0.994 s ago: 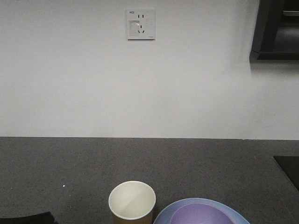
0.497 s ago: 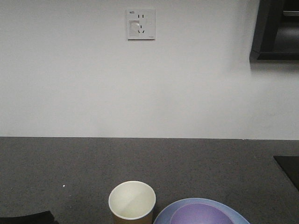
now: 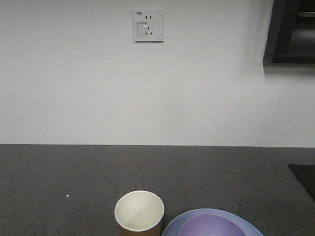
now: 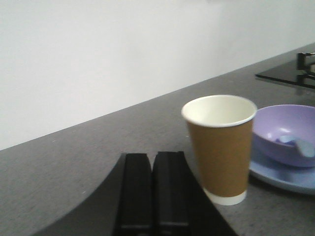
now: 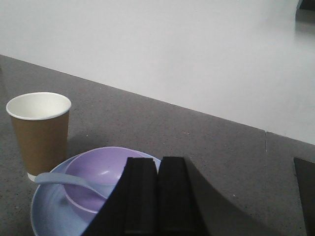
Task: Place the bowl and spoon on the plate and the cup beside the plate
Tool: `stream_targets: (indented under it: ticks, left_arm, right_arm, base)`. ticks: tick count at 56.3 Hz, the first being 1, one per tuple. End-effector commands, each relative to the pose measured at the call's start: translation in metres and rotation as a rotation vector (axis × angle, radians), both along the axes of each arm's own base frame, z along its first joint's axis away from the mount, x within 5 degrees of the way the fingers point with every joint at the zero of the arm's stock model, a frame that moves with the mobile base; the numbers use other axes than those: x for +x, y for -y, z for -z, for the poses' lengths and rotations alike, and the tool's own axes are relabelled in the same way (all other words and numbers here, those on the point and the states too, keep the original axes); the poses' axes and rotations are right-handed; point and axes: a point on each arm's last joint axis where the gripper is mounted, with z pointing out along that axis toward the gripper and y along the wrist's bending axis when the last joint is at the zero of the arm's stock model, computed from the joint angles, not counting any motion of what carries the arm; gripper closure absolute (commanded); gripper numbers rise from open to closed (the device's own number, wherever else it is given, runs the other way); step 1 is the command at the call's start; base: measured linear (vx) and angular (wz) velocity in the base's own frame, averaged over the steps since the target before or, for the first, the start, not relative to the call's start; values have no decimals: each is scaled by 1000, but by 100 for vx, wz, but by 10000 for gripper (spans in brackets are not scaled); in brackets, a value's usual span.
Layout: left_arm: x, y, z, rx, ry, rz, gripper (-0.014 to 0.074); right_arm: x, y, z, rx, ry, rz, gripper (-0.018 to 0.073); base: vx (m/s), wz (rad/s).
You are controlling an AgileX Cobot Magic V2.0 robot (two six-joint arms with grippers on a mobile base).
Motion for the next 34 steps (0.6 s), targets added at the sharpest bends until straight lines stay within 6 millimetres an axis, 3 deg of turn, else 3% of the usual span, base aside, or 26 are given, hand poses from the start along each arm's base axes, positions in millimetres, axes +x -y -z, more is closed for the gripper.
stream_targets:
  ticks: [1,14,34]
  left_arm:
    - [-10,-14,1,-86,123,-85,600]
    - [-35,-36,28,-138,252,-257,600]
    - [-38,-37,43,-84,114,-278,600]
  right_arm:
    - [1,2,-15,30,95,24,568]
    - [1,2,-15,30,95,24,568]
    - [1,2,-16,31,95,24,568]
  base:
    - [0,0]
    - [0,0]
    - [0,0]
